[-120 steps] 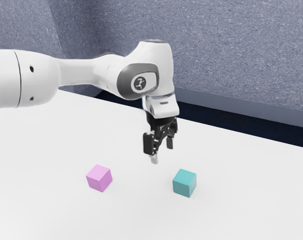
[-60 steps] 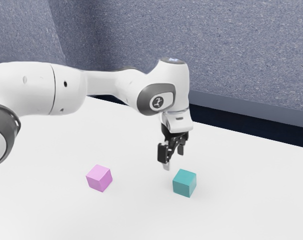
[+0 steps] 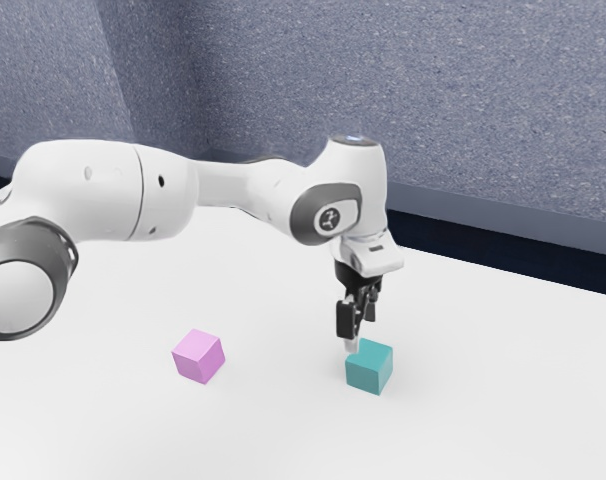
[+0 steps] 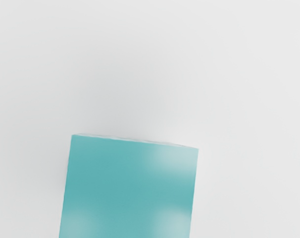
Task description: Pick up the blue block with one arm, and put the blue block on the pink block with one arm
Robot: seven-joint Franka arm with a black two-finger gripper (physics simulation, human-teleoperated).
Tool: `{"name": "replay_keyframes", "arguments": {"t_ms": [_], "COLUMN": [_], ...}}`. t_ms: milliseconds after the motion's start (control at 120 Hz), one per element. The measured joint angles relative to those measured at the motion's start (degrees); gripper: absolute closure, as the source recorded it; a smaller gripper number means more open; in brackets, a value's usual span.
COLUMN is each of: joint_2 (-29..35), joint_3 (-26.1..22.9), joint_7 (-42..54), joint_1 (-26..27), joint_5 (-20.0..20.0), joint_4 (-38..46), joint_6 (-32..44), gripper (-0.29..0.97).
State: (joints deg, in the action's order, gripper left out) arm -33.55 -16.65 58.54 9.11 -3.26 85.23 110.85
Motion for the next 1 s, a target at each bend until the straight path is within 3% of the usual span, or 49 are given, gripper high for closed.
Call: {"name": "replay_keyframes", "arguments": {"t_ms": [217, 467, 1000], "joint_2": [-2.5, -3.4, -7.5], "joint_3": [0.2, 0.1, -0.1], "joint_7": [-2.1, -3.8, -5.7], "joint_1": [0.4, 1.6, 1.5], "joint_5": [-1.2, -7.4, -5.0], "joint_4": [-0.2, -1.3, -1.0], "joint_6": [0.3, 0.5, 3.6], "gripper": [0.0, 0.0, 0.0]}}
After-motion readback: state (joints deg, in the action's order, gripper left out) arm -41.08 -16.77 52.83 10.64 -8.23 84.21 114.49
